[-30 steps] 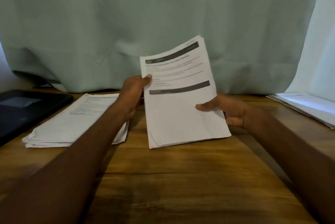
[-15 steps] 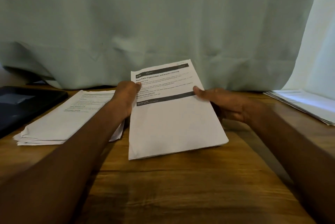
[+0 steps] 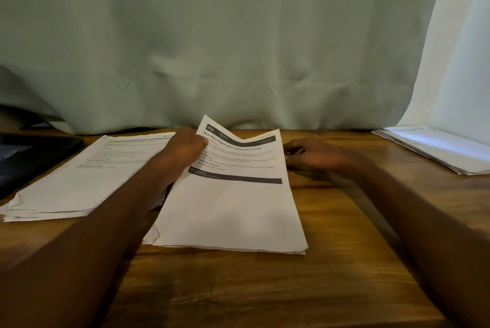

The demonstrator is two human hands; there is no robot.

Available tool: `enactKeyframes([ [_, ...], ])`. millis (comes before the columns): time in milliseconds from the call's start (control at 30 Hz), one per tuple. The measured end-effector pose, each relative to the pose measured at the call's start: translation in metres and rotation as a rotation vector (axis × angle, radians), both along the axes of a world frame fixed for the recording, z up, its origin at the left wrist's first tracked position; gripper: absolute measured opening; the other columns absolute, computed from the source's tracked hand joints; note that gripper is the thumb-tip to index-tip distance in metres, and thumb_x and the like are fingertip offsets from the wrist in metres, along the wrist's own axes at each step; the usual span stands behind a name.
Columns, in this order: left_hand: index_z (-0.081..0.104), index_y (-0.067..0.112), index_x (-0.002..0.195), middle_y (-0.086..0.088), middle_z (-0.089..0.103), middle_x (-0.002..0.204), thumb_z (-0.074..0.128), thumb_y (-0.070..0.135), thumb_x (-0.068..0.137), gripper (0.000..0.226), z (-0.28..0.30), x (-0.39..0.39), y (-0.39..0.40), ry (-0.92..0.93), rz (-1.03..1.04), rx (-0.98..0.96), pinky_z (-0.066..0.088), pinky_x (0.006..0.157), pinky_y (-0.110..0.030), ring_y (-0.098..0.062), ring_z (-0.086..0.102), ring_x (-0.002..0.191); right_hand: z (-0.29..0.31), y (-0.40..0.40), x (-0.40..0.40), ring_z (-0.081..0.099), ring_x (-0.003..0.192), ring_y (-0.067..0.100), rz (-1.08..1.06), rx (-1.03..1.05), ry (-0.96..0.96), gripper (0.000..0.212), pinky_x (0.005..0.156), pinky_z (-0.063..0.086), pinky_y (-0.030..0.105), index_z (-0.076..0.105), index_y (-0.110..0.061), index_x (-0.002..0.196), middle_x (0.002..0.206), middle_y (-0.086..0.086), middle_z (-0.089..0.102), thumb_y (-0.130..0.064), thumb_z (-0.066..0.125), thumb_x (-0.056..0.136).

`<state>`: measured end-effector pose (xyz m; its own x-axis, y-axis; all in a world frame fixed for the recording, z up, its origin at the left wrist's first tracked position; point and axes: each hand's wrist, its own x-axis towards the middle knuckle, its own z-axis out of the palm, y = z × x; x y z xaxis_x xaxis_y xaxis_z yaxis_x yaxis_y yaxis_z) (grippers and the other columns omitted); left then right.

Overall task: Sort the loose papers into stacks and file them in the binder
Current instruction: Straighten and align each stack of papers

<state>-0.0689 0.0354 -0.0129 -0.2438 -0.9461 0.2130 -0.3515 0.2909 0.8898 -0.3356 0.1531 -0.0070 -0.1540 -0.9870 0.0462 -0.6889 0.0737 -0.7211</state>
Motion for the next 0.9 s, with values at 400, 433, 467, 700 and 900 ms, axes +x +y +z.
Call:
enactKeyframes([
  [400, 0.072, 0.014, 0.111, 0.0, 0.077, 0.106, 0.056, 0.023, 0.105, 0.019, 0.005, -0.003, 0.005, 0.162, -0.121, -0.035, 0.055, 0.096, -0.045, -0.024, 0.072, 0.101, -0.008, -0.012, -0.042, 0.067, 0.081, 0.021, -0.41, -0.2, 0.216, 0.006, 0.07, 0.057, 0.04, 0.07, -0.014, 0.096, 0.091, 0.005, 0.071, -0.018, 0.068, 0.093],
  [433, 0.072, 0.015, 0.112, -0.001, 0.078, 0.107, 0.057, 0.023, 0.105, 0.019, 0.005, -0.005, 0.008, 0.185, -0.161, -0.002, 0.055, 0.098, -0.05, -0.025, 0.073, 0.101, -0.006, -0.011, -0.048, 0.069, 0.079, 0.023, -0.454, -0.286, 0.082, 0.004, 0.072, 0.058, 0.042, 0.07, -0.017, 0.093, 0.086, 0.002, 0.071, -0.018, 0.067, 0.093],
  [467, 0.071, 0.014, 0.115, -0.003, 0.078, 0.108, 0.057, 0.022, 0.105, 0.02, 0.003, -0.008, 0.011, 0.213, -0.212, 0.036, 0.056, 0.097, -0.052, -0.027, 0.074, 0.101, -0.001, -0.01, -0.051, 0.069, 0.078, 0.022, -0.482, -0.367, -0.057, 0.006, 0.07, 0.057, 0.04, 0.071, -0.019, 0.095, 0.084, -0.001, 0.07, -0.016, 0.066, 0.094],
  [700, 0.066, 0.019, 0.128, 0.003, 0.078, 0.109, 0.056, 0.027, 0.104, 0.027, -0.013, -0.036, 0.033, 0.106, -0.393, 0.079, 0.063, 0.081, -0.037, -0.018, 0.076, 0.094, 0.035, -0.003, -0.006, 0.054, 0.066, 0.002, -0.258, -0.583, -0.219, 0.026, 0.059, 0.041, 0.016, 0.071, -0.018, 0.116, 0.084, -0.008, 0.062, -0.021, 0.075, 0.09],
  [900, 0.069, 0.032, 0.104, 0.01, 0.076, 0.094, 0.056, 0.029, 0.105, 0.013, -0.013, -0.05, 0.046, 0.033, -0.331, -0.012, 0.061, 0.085, -0.039, -0.014, 0.075, 0.087, 0.015, -0.007, 0.022, 0.066, 0.076, 0.004, -0.136, -0.462, 0.278, 0.009, 0.068, 0.047, 0.024, 0.075, -0.022, 0.096, 0.084, -0.01, 0.073, -0.028, 0.068, 0.097],
])
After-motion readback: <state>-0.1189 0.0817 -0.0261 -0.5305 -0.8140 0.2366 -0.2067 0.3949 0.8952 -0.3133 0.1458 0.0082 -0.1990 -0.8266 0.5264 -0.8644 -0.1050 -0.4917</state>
